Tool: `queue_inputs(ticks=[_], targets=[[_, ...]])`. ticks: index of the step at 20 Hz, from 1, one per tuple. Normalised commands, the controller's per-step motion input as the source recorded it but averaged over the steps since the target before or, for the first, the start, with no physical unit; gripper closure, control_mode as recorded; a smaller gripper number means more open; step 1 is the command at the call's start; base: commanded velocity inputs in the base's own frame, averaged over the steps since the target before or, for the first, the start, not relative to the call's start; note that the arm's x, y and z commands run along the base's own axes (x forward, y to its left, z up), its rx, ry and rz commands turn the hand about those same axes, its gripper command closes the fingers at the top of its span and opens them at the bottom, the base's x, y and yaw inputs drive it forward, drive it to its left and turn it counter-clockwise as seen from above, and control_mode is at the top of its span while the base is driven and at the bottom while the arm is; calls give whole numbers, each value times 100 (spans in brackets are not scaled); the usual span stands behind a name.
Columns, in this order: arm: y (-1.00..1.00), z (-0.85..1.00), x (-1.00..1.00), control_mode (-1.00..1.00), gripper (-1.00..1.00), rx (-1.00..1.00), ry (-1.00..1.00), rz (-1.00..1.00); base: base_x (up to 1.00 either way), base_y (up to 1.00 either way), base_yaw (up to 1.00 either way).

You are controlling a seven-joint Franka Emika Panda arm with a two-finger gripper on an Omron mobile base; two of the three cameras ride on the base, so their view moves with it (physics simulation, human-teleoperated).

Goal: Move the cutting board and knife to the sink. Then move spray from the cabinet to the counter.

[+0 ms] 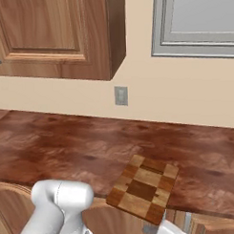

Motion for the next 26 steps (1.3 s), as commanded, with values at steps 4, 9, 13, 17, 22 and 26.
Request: queue_inputs(ticks=[4,9,13,17,22,26], targets=[[0,-15,6,-100,-100,0,-16,-14,0,0,0],[0,-22,26,-100,-100,-3,-1,-23,0,0,0],[-9,-24,49,-100,-100,-3,5,-16,0,0,0],[-31,-36,43,-100,-100,-2,7,-7,0,0,0],[-29,-50,22,-100,-100,-2,4,-4,0,0,0],[-18,-53,21,-100,-100,-8,1,-5,0,0,0]])
